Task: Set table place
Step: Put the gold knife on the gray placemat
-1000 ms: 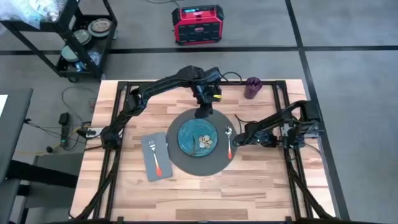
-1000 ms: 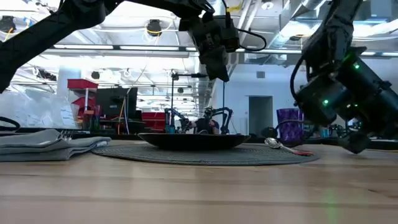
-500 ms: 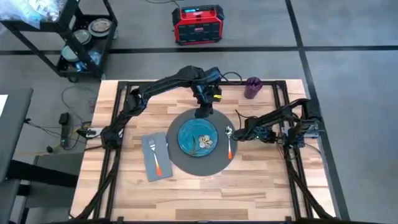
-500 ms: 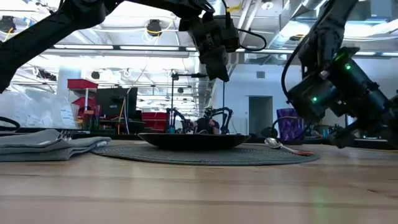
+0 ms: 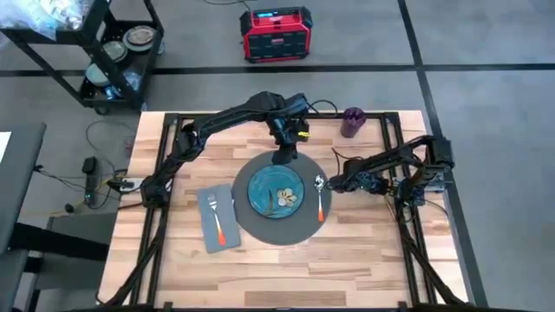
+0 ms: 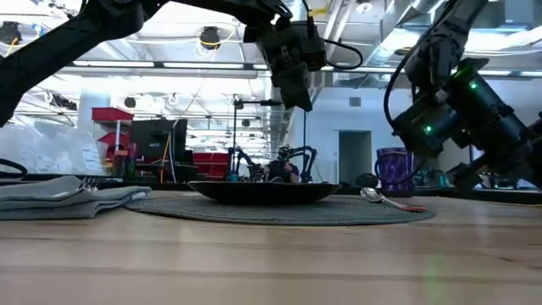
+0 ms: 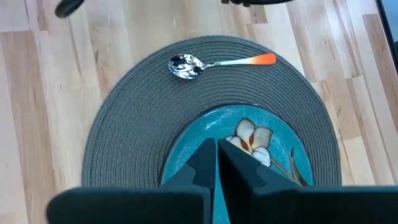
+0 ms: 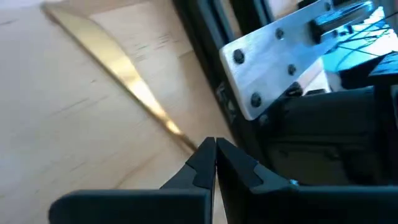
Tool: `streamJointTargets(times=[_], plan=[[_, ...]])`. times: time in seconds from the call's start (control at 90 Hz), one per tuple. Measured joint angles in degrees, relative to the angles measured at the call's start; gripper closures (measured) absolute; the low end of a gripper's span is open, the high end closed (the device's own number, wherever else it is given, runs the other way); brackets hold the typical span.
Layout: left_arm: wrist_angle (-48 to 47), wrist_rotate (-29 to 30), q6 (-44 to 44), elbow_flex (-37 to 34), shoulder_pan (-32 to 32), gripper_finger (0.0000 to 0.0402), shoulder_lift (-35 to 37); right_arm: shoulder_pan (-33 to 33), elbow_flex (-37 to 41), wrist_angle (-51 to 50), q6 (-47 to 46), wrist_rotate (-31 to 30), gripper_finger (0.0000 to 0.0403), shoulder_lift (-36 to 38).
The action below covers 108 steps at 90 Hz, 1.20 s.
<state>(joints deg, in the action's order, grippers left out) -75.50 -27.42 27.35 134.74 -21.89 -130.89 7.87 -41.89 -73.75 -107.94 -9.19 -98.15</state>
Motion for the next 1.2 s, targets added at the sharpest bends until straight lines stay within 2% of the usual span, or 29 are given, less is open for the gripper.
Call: streamJointTargets(times=[0.267, 0.533, 0.611, 0.733, 0.8, 1.044, 1.2], plan=[[-0.1, 0.0, -0.04, 0.02, -0.02, 0.0401, 0.0, 0.89, 0.07, 0.22, 1.56, 3.28, 0.0403, -0.07], [-0.17, -0.15, -0.21, 0.02, -0.26, 0.0401, 0.02, 3.82, 0.39, 0.73, -0.01, 1.87, 0.0403, -0.09], [-0.81, -2.82, -0.33, 0.02, -1.01, 0.0401, 1.01, 5.16, 0.39, 1.83, 0.99, 0.57, 0.0403, -0.09], [-0.31, -12.67, 1.04, 0.06, -3.07, 0.0401, 5.5, 6.83, 0.39, 4.72, 4.09, -0.26, 0.0403, -0.1], [0.62, -15.93, 1.14, 0.13, -4.29, 0.0401, 8.28, 7.44, 0.39, 6.08, 4.85, -0.33, 0.0403, -0.1], [7.16, -16.1, 0.42, 0.11, -7.02, 0.0401, 16.38, 7.62, 1.22, 5.19, 4.39, -0.11, 0.0403, -0.11], [8.88, -16.12, 0.36, 0.11, -7.04, 0.0401, 18.09, 7.15, 1.49, 3.89, 1.62, 0.02, 0.0403, -0.11]])
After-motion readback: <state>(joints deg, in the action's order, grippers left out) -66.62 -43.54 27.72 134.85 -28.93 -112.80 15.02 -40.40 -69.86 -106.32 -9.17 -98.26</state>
